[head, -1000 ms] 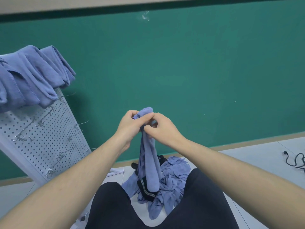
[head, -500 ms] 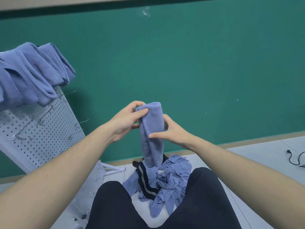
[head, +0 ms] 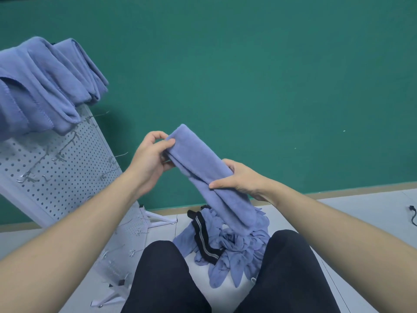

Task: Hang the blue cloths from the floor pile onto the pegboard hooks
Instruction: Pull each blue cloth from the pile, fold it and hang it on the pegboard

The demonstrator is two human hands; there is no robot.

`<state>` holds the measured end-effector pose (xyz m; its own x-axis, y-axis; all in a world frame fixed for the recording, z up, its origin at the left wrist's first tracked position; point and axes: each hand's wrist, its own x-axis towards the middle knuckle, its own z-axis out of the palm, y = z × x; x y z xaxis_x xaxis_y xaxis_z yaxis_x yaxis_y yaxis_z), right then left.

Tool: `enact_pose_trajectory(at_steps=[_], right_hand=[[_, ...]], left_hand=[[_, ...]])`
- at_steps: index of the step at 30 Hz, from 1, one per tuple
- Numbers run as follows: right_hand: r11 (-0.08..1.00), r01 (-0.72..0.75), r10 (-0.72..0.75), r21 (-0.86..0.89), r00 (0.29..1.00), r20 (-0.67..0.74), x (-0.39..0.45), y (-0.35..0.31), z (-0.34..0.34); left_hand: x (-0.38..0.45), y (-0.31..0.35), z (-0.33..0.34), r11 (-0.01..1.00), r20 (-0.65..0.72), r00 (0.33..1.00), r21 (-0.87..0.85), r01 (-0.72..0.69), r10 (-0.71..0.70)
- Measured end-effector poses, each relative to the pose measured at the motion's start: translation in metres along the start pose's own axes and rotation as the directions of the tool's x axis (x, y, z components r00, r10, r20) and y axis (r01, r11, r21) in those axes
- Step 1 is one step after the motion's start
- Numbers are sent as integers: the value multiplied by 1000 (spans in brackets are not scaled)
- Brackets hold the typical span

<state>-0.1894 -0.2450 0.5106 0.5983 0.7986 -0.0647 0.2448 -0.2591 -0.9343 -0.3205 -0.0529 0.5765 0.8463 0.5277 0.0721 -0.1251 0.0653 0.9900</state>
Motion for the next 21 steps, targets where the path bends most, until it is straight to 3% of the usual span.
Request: enact_pose_trajectory(at_steps=[2,5,9,12,14,17,21], right_hand=[[992,24,-18,-126,999,43,5,-7,-3],[949,110,-94,-294,993,69,17,-19,-2],[918,169,-181,-358,983,-1,38,-32,10],[868,191,-240,-458,970,-50,46,-47,18],[777,228,-311,-587,949,-44,47,-60,25],[675,274,-368,-685,930,9,51,-77,39],[789,299,-245,-536,954,172,65,-93,56]], left_hand=[[-5,-2,-24,998,54,998,50,31,-33],[-15,-1,-50,967,179,981,254,26,-74],[-23,-3,-61,799,187,982,593,-98,-18],[-24,1,-65,810,182,983,582,-77,-37],[-24,5,-69,798,146,989,600,-61,-34],[-29,9,-58,611,134,990,787,-87,-31],[-35,-1,-40,345,83,988,931,-124,129]])
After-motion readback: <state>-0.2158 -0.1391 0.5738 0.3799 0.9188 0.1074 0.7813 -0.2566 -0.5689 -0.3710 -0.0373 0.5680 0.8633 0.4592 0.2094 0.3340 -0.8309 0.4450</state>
